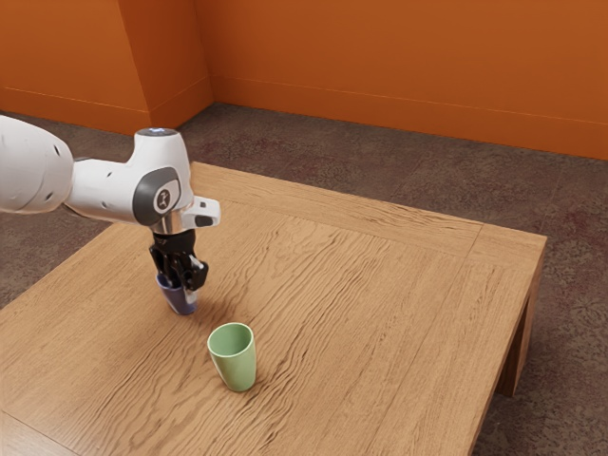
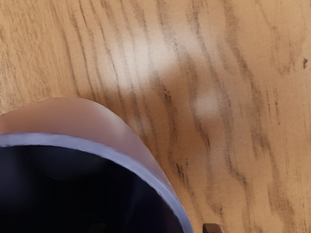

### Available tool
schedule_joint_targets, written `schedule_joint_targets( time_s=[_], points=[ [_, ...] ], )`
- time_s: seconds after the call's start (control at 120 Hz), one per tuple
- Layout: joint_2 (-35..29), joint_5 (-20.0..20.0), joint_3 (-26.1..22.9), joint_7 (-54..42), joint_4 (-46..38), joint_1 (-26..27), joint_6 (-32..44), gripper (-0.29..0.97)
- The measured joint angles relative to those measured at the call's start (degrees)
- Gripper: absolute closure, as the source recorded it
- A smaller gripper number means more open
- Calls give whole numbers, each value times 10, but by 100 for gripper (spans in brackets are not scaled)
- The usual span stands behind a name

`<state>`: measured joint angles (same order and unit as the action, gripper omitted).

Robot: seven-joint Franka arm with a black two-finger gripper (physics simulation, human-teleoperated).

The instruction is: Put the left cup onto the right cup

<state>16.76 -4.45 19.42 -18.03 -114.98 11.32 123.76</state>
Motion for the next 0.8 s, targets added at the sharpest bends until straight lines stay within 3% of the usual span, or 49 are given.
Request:
schedule_joint_targets(
  time_s=[0.258,0.567,0.8],
  points=[
    [-1,5,5,-1,8,-4,-5,73],
    [-11,40,8,-2,95,4,-56,76],
    [-27,52,7,-2,113,24,-78,78]
  ],
)
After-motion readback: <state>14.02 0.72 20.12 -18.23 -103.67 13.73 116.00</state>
